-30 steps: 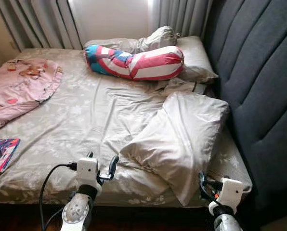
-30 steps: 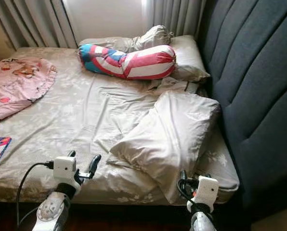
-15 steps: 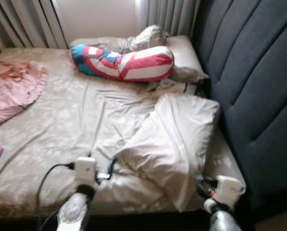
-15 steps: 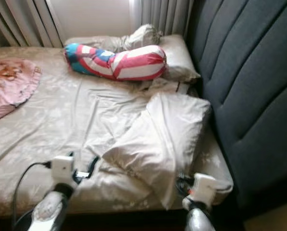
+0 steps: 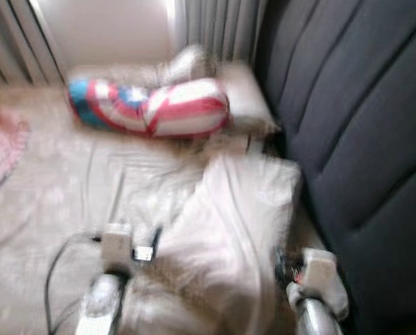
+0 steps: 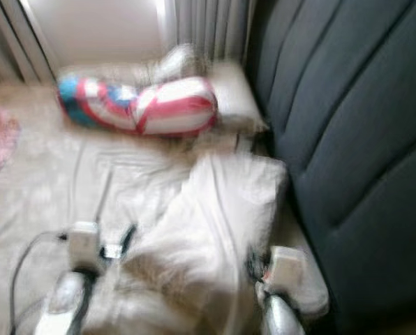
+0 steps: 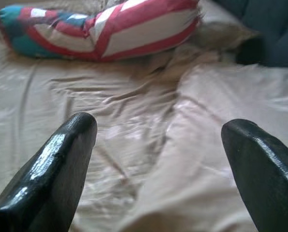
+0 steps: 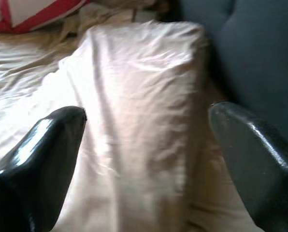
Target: Clean up the room
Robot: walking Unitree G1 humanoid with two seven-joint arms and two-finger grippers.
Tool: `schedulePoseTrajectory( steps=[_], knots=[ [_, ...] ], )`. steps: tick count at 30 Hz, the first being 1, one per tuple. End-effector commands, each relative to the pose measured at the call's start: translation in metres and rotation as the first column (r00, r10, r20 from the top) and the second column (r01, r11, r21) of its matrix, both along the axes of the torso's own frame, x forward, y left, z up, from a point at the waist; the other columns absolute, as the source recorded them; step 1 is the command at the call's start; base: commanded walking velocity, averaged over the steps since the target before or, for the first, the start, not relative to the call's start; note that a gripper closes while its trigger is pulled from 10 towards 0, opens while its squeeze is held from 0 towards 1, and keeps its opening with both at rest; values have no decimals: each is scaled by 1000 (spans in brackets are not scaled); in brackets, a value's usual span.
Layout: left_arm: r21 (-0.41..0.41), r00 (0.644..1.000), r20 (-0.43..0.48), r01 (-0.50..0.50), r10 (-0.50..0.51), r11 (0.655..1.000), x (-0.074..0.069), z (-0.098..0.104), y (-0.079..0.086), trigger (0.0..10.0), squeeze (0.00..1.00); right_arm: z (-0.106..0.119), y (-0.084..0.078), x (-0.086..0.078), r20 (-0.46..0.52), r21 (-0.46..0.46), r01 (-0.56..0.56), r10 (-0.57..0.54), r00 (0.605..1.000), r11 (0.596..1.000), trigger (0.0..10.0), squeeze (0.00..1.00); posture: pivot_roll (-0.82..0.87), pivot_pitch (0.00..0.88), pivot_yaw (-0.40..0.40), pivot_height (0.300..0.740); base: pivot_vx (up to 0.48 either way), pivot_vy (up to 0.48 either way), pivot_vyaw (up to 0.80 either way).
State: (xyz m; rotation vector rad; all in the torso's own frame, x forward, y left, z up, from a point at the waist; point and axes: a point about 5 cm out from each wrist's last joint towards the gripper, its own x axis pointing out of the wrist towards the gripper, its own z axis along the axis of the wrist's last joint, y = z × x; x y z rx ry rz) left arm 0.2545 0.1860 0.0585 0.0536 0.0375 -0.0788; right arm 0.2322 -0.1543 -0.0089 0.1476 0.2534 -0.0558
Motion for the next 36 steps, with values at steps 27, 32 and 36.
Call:
schedulePoseTrajectory(
  steps=[27,32,36],
  knots=[
    [-35,1000,8,24,-24,999,7,6,-12,10000,0,-1,-4,6,-22,24,-82,82,996,996,10000,0,-106,54,-33,696,0,0,0],
    [-34,1000,9,27,-26,999,9,7,-12,10000,0,-2,-3,7,-41,18,-90,91,995,996,10000,0,-111,54,-30,696,0,0,0],
    [-35,999,14,30,-30,999,11,8,-13,10000,0,-3,0,8,-48,38,-99,101,994,994,10000,0,-102,55,-31,676,0,0,0]
  ],
)
